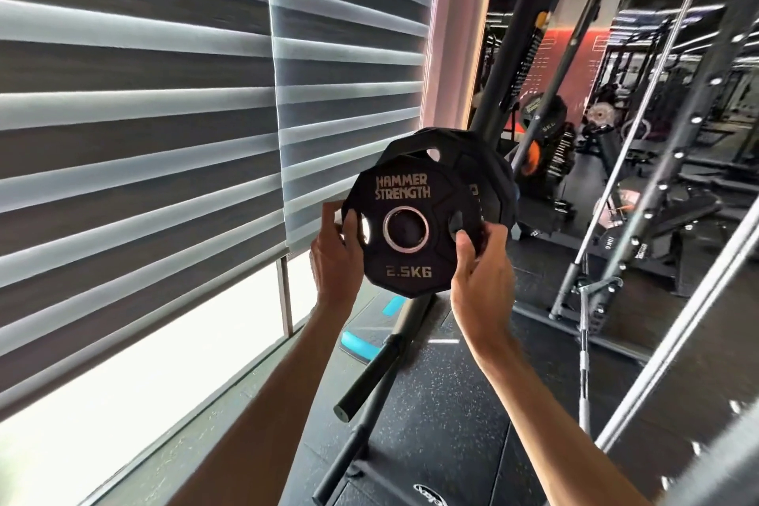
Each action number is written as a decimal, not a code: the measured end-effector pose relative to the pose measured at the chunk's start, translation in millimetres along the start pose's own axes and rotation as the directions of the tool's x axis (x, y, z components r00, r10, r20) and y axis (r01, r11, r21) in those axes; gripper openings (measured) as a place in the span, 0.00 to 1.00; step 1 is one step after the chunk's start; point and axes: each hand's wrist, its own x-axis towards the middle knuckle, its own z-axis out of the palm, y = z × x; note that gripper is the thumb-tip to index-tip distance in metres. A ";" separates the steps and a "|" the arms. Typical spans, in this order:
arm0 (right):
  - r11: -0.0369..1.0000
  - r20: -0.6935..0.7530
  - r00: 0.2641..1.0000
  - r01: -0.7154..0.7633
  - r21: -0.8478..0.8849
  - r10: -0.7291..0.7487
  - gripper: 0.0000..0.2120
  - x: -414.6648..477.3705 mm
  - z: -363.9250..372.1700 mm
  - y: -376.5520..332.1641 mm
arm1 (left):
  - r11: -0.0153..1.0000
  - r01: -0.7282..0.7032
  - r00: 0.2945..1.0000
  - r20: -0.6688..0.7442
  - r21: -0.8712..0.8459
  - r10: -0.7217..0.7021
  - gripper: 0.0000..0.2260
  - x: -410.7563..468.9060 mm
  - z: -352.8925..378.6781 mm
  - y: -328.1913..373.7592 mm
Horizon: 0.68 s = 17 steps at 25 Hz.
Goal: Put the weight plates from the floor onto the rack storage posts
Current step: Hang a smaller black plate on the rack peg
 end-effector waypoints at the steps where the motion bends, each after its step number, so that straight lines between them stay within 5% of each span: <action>1: 0.998 0.012 1.000 0.013 -0.065 -0.013 0.11 4.9 -0.9 1.0 | 1.000 0.021 0.999 0.024 -0.021 -0.020 0.10 1.5 4.7 -1.2; 6: 0.921 0.011 1.000 0.007 -0.388 -0.004 0.16 35.0 -7.6 13.2 | 0.983 0.125 0.981 0.162 -0.135 -0.103 0.10 9.8 31.6 -1.0; 12: 0.962 0.010 1.000 0.001 -0.274 0.002 0.19 38.4 -11.5 20.8 | 0.981 0.159 0.976 0.171 -0.115 -0.138 0.12 13.6 39.1 -11.0; 15: 0.987 0.024 1.000 0.009 -0.161 -0.005 0.17 19.1 -19.0 31.7 | 0.938 0.342 0.933 0.135 -0.053 -0.333 0.11 -15.3 46.3 -18.6; 17: 0.979 0.113 0.991 -0.040 -0.201 0.064 0.12 -6.0 -23.0 53.7 | 0.858 0.512 0.830 0.228 0.052 -0.509 0.07 -58.5 58.2 -29.1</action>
